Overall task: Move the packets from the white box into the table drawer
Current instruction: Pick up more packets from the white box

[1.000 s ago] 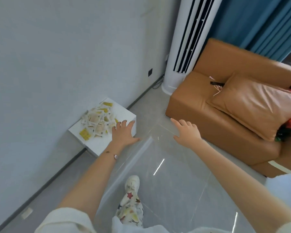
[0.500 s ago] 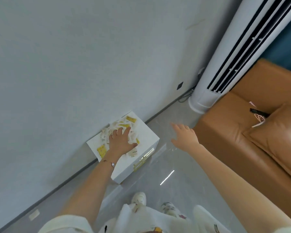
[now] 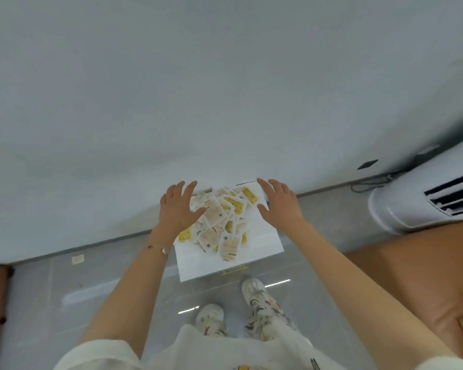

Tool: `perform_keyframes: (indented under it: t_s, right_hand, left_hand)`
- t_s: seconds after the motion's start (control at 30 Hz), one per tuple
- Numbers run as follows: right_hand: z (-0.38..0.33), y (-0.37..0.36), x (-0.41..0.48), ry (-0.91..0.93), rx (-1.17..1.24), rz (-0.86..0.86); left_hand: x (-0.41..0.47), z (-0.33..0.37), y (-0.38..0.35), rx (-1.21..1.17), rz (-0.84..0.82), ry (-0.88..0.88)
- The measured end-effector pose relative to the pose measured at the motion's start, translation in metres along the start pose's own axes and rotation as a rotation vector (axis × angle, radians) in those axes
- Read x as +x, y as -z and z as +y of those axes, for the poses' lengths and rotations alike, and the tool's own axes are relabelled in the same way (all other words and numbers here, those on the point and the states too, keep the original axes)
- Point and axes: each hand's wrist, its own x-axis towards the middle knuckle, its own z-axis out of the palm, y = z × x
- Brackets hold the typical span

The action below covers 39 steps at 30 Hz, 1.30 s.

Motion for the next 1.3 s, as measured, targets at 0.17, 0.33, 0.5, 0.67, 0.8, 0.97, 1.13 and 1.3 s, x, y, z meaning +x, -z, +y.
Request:
perform_keyframes:
  t_s: [0.17,0.33,0.5,0.67,0.8,0.97,1.13,1.3]
  right_hand:
    - [0.008,-0.037,0.050,0.092,0.013,-0.081]
    - [0.025,-0.141,0.104,0.046,0.089,-0.196]
    - [0.051,-0.265,0.158,-0.111,0.254,-0.285]
    - [0.043,-0.322,0.183,-0.165,0.283,-0.220]
    - [0.023,-0.328,0.188,-0.198,0.322,-0.160]
    - [0.011,-0.331,0.195,-0.213,0.248,-0.154]
    - [0.011,-0.333,0.191,-0.267,0.487,-0.142]
    - [0.027,-0.329,0.187,-0.374,0.751,-0.064]
  left_hand:
    - [0.003,-0.028,-0.041,-0.084,-0.027,0.249]
    - [0.022,-0.074,-0.140,-0.164,-0.005,0.388]
    - [0.046,-0.118,-0.264,-0.406,-0.106,0.662]
    - [0.064,-0.132,-0.324,-0.553,0.023,0.712]
    - [0.078,-0.124,-0.328,-0.517,0.159,0.818]
    - [0.093,-0.124,-0.324,-0.527,0.147,1.027]
    - [0.092,-0.135,-0.329,-0.777,0.156,0.956]
    - [0.092,-0.125,-0.324,-0.877,0.229,0.960]
